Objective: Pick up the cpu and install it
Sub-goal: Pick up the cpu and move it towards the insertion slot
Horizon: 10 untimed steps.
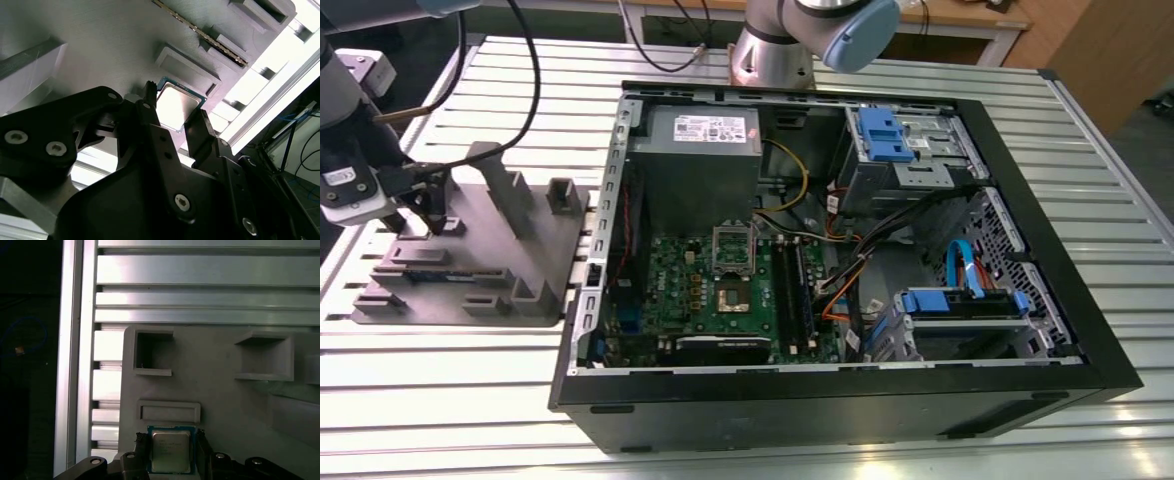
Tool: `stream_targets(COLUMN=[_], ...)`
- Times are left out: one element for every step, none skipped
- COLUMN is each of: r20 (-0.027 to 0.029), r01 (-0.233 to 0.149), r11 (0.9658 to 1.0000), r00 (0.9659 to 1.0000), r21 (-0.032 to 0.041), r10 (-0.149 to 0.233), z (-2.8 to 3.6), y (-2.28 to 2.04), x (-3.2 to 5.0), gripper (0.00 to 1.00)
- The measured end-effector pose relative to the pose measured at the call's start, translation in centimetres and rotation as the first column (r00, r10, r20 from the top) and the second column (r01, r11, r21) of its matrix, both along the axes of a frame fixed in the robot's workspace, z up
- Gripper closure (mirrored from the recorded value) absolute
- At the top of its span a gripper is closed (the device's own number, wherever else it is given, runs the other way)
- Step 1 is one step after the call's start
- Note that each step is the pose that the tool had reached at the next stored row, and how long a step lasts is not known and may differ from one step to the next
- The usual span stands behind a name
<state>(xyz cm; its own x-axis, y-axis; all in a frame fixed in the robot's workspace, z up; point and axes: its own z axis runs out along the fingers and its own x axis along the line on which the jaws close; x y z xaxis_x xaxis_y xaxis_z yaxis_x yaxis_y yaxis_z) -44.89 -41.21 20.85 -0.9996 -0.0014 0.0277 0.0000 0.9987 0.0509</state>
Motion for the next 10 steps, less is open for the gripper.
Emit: stream_targets(r20=[0.0001, 0.0001, 0.0000, 0.0000, 0.0002, 0.0003, 0.0001, 0.0000, 0.0000, 0.0001], r01=[0.000, 0.000, 0.000, 0.000, 0.000, 0.000, 0.000, 0.000, 0.000, 0.000], r11=[1.0000, 1.0000, 1.0000, 1.0000, 1.0000, 1.0000, 1.0000, 1.0000, 1.0000, 1.0000], r00=[1.0000, 1.0000, 1.0000, 1.0000, 1.0000, 1.0000, 1.0000, 1.0000, 1.0000, 1.0000], r21=[0.0000, 0.0001, 0.0000, 0.0000, 0.0001, 0.0002, 0.0001, 0.0000, 0.0000, 0.0000], r10=[0.000, 0.000, 0.000, 0.000, 0.000, 0.000, 0.000, 0.000, 0.000, 0.000], z=[0.05, 0.09, 0.14, 0.19, 0.21, 0.23, 0.27, 0.30, 0.32, 0.62], y=[0.00, 0.00, 0.00, 0.00, 0.00, 0.00, 0.00, 0.00, 0.00, 0.00], x=[0.00, 0.00, 0.00, 0.00, 0.00, 0.00, 0.00, 0.00, 0.00, 0.00], gripper=[0.53, 0.53, 0.53, 0.53, 0.53, 0.53, 0.53, 0.53, 0.53, 0.53])
